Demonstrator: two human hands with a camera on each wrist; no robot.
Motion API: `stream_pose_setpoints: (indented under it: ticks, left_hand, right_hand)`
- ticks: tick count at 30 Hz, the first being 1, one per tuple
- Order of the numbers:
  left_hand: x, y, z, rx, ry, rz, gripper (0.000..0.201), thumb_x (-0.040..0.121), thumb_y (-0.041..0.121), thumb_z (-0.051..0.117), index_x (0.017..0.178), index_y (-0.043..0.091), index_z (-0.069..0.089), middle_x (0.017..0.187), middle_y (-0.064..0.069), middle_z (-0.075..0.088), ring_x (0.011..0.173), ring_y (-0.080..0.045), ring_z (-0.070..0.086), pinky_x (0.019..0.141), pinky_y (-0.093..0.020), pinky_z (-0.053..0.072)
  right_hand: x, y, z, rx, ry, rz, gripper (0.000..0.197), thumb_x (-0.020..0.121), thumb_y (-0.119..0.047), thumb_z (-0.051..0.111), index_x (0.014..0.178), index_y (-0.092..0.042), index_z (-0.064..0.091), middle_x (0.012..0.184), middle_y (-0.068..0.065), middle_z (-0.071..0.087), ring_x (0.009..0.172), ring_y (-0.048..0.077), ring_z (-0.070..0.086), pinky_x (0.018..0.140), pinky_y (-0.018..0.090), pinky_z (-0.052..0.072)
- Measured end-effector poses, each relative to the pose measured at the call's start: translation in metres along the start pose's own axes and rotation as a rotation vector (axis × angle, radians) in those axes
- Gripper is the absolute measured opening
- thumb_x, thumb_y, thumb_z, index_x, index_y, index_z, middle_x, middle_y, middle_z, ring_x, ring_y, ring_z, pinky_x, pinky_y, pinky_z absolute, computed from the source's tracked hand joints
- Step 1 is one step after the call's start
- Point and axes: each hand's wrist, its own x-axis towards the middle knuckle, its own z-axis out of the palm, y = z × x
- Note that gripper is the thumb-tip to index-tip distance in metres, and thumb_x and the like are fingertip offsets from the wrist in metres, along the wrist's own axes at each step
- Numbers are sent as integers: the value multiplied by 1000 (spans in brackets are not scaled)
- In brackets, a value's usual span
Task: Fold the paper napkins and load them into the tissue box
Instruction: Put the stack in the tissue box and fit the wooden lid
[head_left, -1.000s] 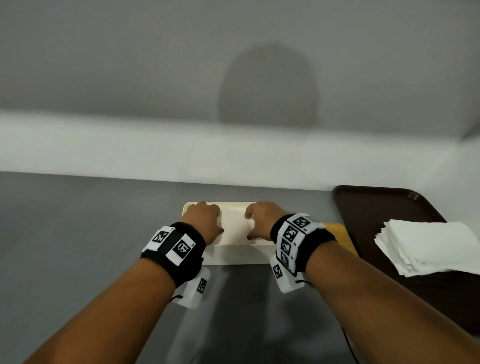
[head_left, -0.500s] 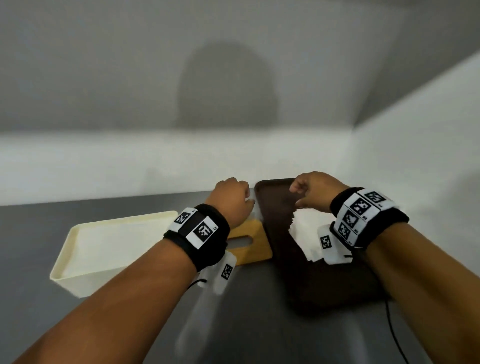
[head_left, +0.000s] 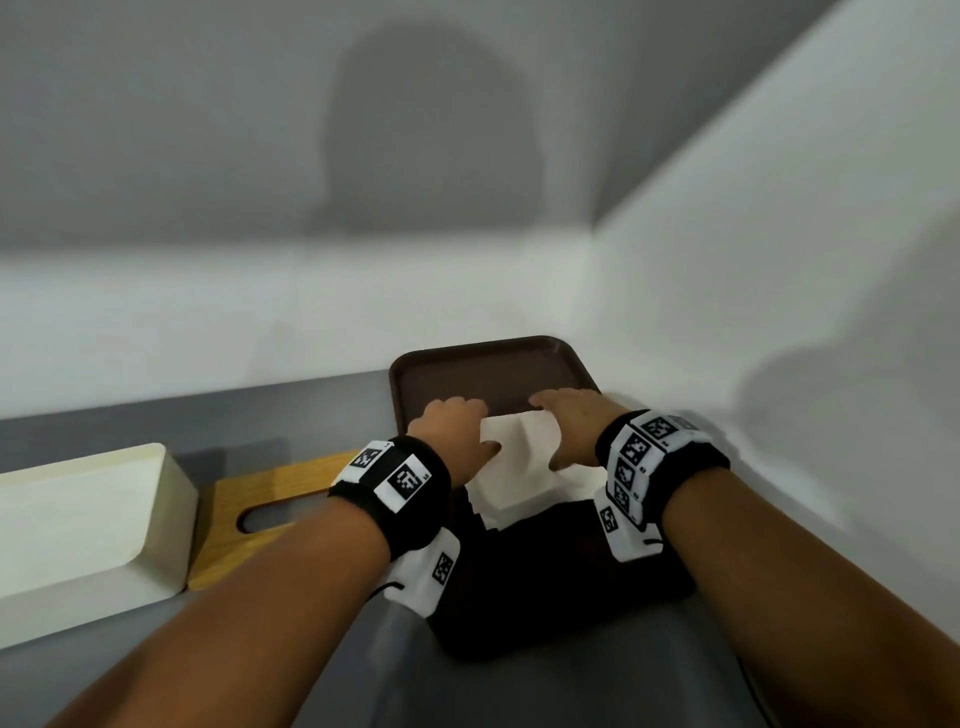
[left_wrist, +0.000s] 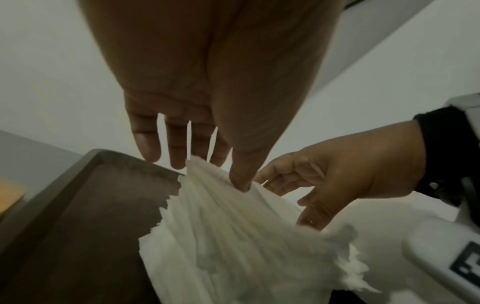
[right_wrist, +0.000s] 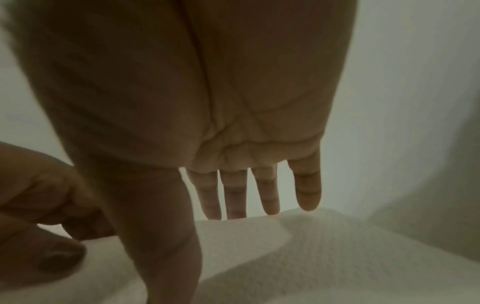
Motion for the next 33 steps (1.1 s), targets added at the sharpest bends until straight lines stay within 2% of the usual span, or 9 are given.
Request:
stream_pose_setpoints:
  ticks: [8,12,15,18,20,23,26,29,33]
  left_hand:
    - [2,10,-1,-68,154,12,25,86,34,65,108,24,60,113,-2,52,112,-25,47,90,-42,46]
    - [-5,14,-1,-312,226,150,5,88,27,61,88,23,57,89,3,59,85,-20,56,72,-32,46]
    - [-13,14,-1,-576,323,159,18,89,25,67,102,18,57,85,7,60,75,-12,56,63,-17,42]
    - [-22,6,-4,-835,300,119,39,84,32,75,118,23,57,101,14,63,92,-3,62,81,-19,52]
    - [-27,-1,-5,-958,243,124,30,84,34,75,111,35,61,108,10,70,100,-9,67,91,-37,56]
    - [-38,-10,-13,-1023,271,124,17,86,31,73,102,35,67,104,4,75,97,-14,71,92,-44,56]
    - [-53,-29,-29,-1087,325,98,25,89,21,71,113,18,67,104,2,75,93,-10,72,85,-31,58]
    - [-73,-67,-48,-1115,396,61,30,89,21,70,118,15,65,105,6,74,91,-5,72,77,-22,54]
    - [-111,-131,-75,-1153,543,-13,27,89,19,70,115,14,67,105,4,74,95,-10,72,80,-22,56]
  right_hand:
    - [-3,5,-7,4,165,-77,50,72,-37,78,117,-30,55,125,3,46,122,25,42,103,45,39]
    - [-7,3,-12,38,188,-169,24,79,-39,71,99,-30,62,109,-6,56,113,19,51,102,45,38]
    - [-15,5,-20,179,173,-166,13,87,-34,64,82,-29,53,81,-11,55,86,16,55,87,37,41]
    - [-25,5,-30,333,196,-196,14,90,-30,63,91,-18,55,88,-4,59,87,20,57,67,25,41]
    - [-30,1,-37,383,205,-215,25,90,-29,63,103,-8,59,101,5,64,94,25,60,75,30,46]
    - [-35,-12,-46,399,204,-242,29,90,-32,64,105,-6,63,108,9,65,99,26,61,81,34,47]
    - [-38,-25,-55,367,196,-213,27,90,-42,63,94,-15,62,103,3,65,96,22,60,80,32,46]
    - [-39,-43,-63,488,158,-156,26,85,-47,68,85,-22,62,99,0,68,89,20,65,72,31,52]
    - [-28,-96,-60,932,94,-166,29,82,-25,77,106,-12,67,104,11,73,97,29,71,86,45,59]
